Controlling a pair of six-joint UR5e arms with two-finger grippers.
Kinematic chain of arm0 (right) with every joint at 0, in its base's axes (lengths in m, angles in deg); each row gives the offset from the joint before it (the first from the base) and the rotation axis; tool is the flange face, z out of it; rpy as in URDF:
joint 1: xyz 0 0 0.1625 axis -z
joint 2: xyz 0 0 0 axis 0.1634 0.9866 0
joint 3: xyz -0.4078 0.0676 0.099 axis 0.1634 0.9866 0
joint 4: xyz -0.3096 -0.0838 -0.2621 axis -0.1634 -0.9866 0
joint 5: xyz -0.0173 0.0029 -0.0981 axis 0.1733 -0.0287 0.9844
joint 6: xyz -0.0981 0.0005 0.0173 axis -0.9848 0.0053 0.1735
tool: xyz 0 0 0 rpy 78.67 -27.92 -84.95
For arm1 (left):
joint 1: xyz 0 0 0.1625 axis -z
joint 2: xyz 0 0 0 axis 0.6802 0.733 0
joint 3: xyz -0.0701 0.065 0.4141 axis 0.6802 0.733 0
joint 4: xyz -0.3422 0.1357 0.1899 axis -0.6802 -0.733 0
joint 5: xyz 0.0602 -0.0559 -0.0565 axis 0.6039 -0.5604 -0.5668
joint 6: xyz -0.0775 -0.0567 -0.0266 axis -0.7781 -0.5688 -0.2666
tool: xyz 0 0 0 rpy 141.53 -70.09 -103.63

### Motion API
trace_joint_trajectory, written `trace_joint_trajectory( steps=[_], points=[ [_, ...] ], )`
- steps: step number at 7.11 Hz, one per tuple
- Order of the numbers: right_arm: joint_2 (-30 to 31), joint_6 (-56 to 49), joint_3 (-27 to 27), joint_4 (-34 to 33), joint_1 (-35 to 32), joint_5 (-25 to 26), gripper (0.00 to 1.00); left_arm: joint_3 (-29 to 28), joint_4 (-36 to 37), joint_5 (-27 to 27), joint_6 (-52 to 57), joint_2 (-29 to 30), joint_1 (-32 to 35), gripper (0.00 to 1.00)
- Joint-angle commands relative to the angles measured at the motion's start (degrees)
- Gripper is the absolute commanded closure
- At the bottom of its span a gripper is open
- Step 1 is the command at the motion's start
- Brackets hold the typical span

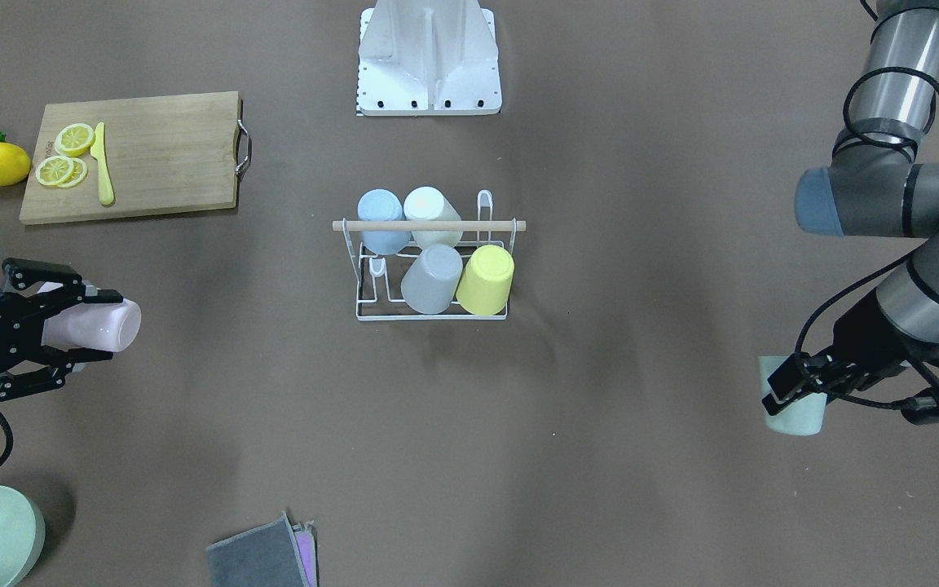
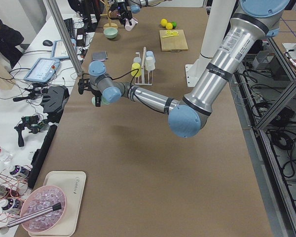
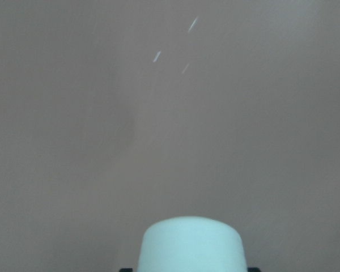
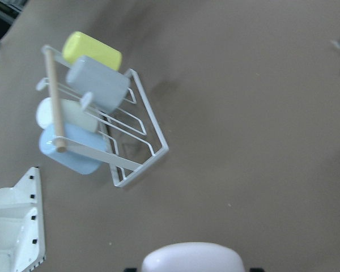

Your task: Place cup on cup holder

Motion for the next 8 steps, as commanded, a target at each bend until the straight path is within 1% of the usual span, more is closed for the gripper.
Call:
trace_joint_trajectory(
  steps=[1, 2, 3, 4, 5, 6, 7, 8],
  points=[
    [3.8, -5.1, 0.5, 15.4, -2.4, -12.3, 0.63, 6.1, -7.9, 12.4, -4.0, 0.1, -3.3, 1.00],
    [4.3, -9.8, 0.8, 15.9, -3.0, -18.7, 0.63, 8.7, -13.1, 17.4, -6.8, -0.1, -3.7, 1.00],
    [4.4, -12.9, 1.4, 16.0, -4.1, -23.5, 0.63, 10.8, -21.5, 24.8, -6.8, -0.8, -7.2, 1.00],
    [4.7, -19.2, 4.2, 16.0, -4.5, -28.7, 0.63, 11.8, -27.4, 34.7, -6.3, -1.5, -11.1, 1.00],
    [5.0, -26.9, 6.7, 15.9, -4.3, -31.8, 0.63, 12.6, -33.7, 41.9, -5.3, -1.6, -14.4, 1.00],
    [5.3, -32.4, 7.4, 15.8, -4.2, -33.2, 0.63, 13.0, -39.6, 46.9, -2.9, -1.5, -17.3, 1.00],
    [5.7, -39.1, 8.6, 15.8, -3.5, -35.5, 0.63, 14.7, -43.4, 51.5, 0.3, -1.5, -20.6, 1.00],
    [5.7, -49.4, 11.5, 15.6, -1.3, -38.8, 0.63, 16.5, -44.6, 54.7, 2.3, -1.4, -23.2, 1.00]
  ],
)
